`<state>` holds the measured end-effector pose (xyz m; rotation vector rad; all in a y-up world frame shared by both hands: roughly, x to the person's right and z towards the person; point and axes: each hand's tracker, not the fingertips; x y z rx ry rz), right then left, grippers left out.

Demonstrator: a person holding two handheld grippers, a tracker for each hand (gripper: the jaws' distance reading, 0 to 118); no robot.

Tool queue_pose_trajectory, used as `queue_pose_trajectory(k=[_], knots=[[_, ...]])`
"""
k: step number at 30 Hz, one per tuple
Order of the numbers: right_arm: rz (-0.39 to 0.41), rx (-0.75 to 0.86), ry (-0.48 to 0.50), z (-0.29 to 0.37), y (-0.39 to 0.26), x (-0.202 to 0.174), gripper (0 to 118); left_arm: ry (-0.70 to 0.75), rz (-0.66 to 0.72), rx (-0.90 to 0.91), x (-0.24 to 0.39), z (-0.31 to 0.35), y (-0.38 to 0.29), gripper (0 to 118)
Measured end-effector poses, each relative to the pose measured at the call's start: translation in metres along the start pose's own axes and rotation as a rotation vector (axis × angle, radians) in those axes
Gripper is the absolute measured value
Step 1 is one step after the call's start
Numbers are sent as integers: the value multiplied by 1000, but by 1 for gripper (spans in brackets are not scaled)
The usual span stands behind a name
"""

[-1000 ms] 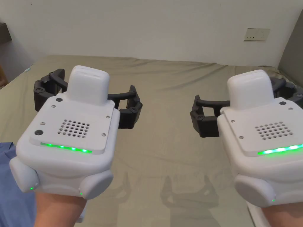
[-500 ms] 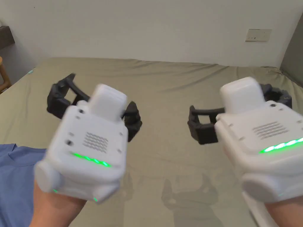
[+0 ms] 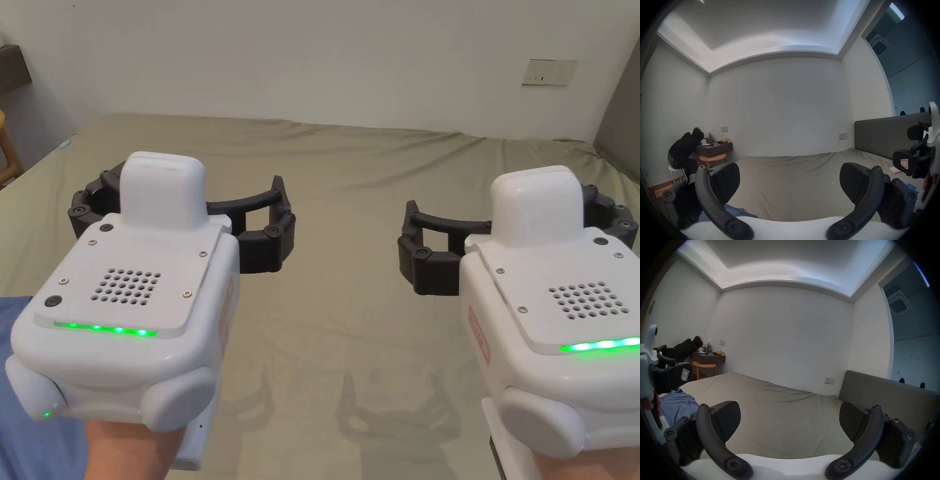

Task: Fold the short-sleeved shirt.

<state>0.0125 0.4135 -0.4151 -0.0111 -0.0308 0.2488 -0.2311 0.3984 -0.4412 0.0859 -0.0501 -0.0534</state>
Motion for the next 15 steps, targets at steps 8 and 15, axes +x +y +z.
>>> queue_pose_trajectory(k=[8, 15], knots=[[0, -3, 3, 1, 2, 3, 118, 16, -32, -22, 5, 4, 1, 118], [-10, -17, 48, 2, 3, 2, 118, 6, -49, -23, 9, 5, 4, 118]])
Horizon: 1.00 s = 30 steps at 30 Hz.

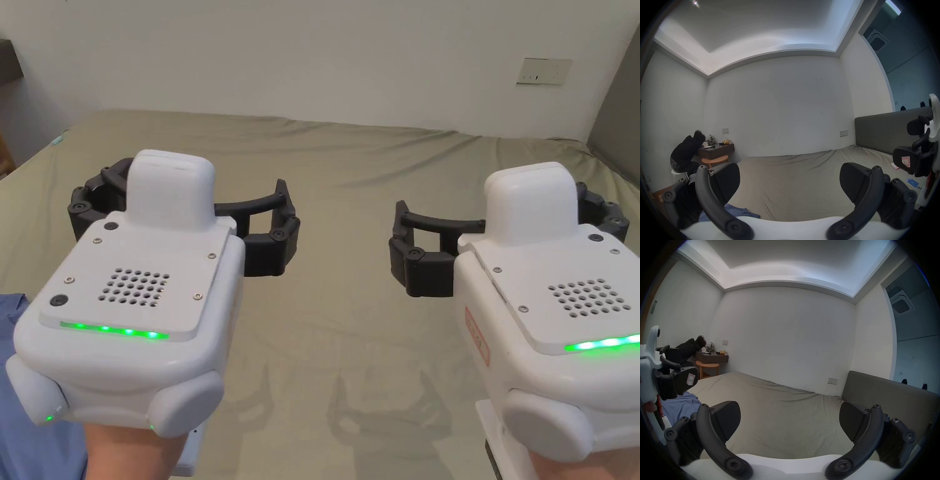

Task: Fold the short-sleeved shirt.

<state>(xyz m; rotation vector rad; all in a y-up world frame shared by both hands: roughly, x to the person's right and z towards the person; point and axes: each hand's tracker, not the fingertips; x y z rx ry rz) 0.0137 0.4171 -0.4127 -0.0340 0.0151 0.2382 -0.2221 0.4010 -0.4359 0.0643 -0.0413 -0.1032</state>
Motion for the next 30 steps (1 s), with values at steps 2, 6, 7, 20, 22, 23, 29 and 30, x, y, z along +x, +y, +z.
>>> queue_pose_trajectory(k=[2, 6, 7, 20, 22, 23, 29, 30], knots=[[-13, -1, 10, 1, 0, 0, 118, 0, -16, 5, 3, 1, 1, 118], [-22, -17, 21, 2, 2, 2, 118, -10, -26, 8, 5, 3, 3, 112], [-24, -21, 26, 2, 2, 3, 114, -14, -25, 8, 5, 2, 4, 103], [-17, -43, -9, -3, -10, 12, 1, -59, -26, -54, 15, -10, -3, 0], [-28, -42, -1, -3, -10, 12, 1, -57, -30, -53, 14, -9, -3, 0], [-28, -44, 2, -3, -10, 11, 1, -55, -29, -54, 12, -9, -2, 0], [-14, -22, 56, -6, -5, -4, 1, -4, -31, -53, -7, -2, 1, 0], [-11, -17, 67, -8, -4, -8, 1, 10, -35, -53, -11, 0, 2, 0]])
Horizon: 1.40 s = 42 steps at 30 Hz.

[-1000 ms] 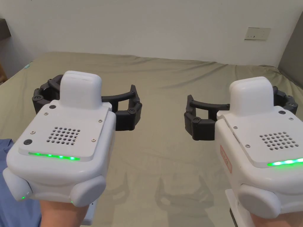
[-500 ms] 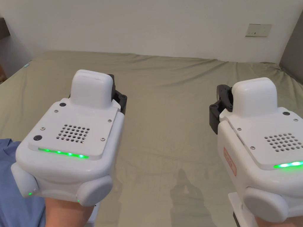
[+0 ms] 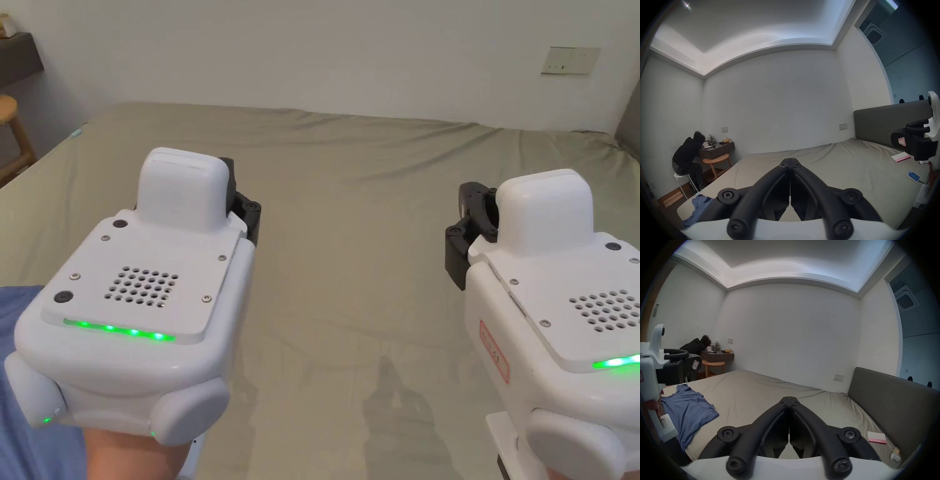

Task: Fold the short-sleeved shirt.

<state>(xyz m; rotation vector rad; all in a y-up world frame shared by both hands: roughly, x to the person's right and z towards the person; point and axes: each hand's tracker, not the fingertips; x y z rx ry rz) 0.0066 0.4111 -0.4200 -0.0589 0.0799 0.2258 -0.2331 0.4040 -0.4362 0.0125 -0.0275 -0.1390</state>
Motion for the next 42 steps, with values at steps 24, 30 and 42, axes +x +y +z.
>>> queue_pose_trajectory(k=[24, 30, 42], knots=[[-4, 45, 528, -42, 18, -194, 1, 563, -52, -122, -169, 93, -31, 0], [6, 39, 550, -47, 20, -200, 1, 574, -29, -163, -184, 88, -49, 0], [71, -59, 514, -82, -1, -208, 1, 469, 117, -549, -237, -5, -168, 0]])
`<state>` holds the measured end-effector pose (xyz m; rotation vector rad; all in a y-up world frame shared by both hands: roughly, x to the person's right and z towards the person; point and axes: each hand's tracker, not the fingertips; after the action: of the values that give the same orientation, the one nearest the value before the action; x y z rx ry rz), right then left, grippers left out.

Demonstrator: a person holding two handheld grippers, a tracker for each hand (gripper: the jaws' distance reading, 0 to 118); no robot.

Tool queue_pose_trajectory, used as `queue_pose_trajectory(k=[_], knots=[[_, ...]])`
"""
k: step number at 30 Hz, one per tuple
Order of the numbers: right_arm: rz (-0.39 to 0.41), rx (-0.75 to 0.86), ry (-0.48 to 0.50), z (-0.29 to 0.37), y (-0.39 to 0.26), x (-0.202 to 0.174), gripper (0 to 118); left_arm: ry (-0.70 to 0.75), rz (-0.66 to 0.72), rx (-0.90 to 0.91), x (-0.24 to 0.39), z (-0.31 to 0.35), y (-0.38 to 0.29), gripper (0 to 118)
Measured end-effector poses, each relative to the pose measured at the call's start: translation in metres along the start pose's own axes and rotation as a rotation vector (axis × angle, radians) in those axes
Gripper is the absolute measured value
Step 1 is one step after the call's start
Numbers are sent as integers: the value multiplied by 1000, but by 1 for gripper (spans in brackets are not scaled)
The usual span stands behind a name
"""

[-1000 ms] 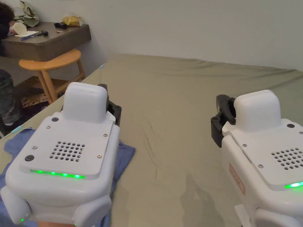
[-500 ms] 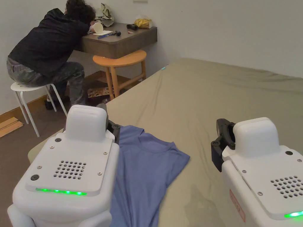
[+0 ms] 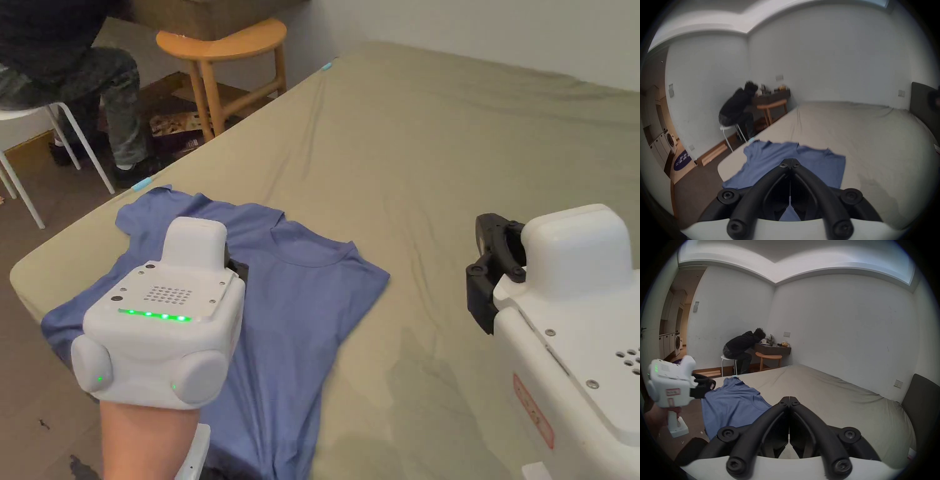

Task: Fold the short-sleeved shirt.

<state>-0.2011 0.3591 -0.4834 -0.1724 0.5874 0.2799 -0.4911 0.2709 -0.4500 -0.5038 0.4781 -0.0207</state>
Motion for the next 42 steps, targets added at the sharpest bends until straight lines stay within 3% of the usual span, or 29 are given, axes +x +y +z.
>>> queue_pose_trajectory(k=[4, 5, 6, 8, 9, 13, 15, 17, 19, 23, 24, 26, 28, 29, 30, 36, 40, 42], knots=[[10, -27, -29, -15, -4, 9, 1, -34, 33, -150, -4, -71, -25, 0], [-1, -34, -51, -18, -5, 12, 1, -35, 38, -189, -4, -89, -32, 6], [-12, -44, -62, -22, -6, 16, 1, -45, 41, -231, -5, -107, -39, 22], [-24, -66, -77, -30, -9, 24, 1, -74, 40, -311, -5, -136, -52, 77], [-26, -74, -87, -33, -10, 26, 1, -73, 39, -350, -5, -149, -58, 91], [-25, -107, -108, -40, -18, 34, 1, -65, 69, -416, -6, -183, -76, 96], [-26, -122, -111, -43, -21, 35, 1, -43, 68, -451, -5, -198, -85, 113], [-23, -133, -114, -45, -24, 35, 1, -33, 52, -485, -4, -210, -94, 118], [-19, -142, -115, -47, -26, 34, 1, -59, 102, -482, -9, -213, -95, 118], [-20, -152, -111, -49, -30, 32, 1, -40, 78, -474, -3, -210, -94, 118], [-23, -155, -110, -50, -31, 31, 1, -40, 65, -470, -2, -208, -92, 111], [-25, -159, -106, -49, -31, 30, 1, -98, 71, -428, 0, -198, -88, 80], [-23, -160, -104, -48, -32, 28, 1, -80, 47, -396, 8, -189, -84, 30], [-21, -161, -102, -47, -32, 28, 1, -78, 30, -386, 10, -187, -83, 12], [-18, -162, -100, -46, -31, 27, 1, -55, 31, -384, 11, -189, -84, 6], [-24, -151, -110, -32, -27, 29, 1, -119, 105, -347, -4, -187, -88, 6], [-37, -141, -128, -17, -22, 35, 1, -191, 336, -223, -30, -159, -74, 6], [-39, -132, -141, -9, -19, 38, 1, -208, 381, -142, -39, -139, -60, 6]])
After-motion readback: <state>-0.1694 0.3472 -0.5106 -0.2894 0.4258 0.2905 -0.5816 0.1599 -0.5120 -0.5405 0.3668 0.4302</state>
